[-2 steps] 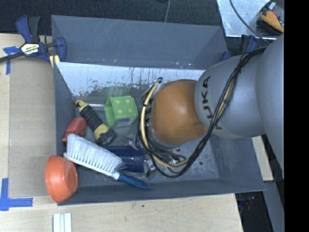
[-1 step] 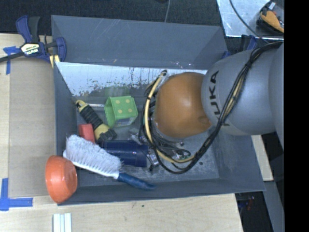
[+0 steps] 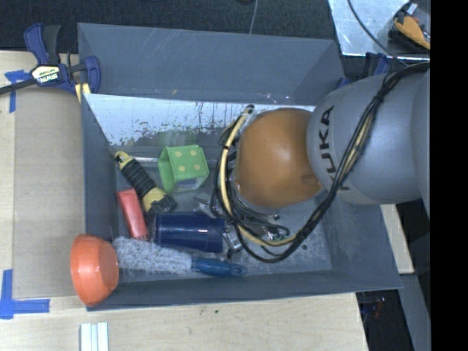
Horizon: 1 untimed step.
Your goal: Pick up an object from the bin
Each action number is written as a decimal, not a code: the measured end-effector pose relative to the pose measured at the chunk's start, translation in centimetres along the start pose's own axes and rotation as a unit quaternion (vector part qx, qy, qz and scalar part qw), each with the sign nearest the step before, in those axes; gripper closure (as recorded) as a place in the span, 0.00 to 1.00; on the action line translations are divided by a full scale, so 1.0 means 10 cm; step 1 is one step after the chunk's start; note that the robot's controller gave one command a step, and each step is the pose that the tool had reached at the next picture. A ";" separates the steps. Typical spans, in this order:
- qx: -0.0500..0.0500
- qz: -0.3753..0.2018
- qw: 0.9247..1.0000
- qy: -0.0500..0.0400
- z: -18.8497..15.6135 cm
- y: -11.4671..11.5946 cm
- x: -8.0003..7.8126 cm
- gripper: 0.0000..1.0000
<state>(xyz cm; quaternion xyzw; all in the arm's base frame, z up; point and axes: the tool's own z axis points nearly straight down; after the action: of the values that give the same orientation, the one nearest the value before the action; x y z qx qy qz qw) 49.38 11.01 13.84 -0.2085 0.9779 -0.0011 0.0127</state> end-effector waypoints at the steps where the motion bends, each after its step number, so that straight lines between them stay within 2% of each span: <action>1: -0.001 0.001 1.000 0.005 -0.17 0.00 0.02 1.00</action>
Offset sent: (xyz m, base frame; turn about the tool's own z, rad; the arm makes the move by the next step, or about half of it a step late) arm -0.0014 -0.0012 0.0091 0.0007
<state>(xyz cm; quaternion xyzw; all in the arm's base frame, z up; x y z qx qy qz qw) 49.17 10.92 15.50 -0.2079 0.9781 -0.0012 0.0076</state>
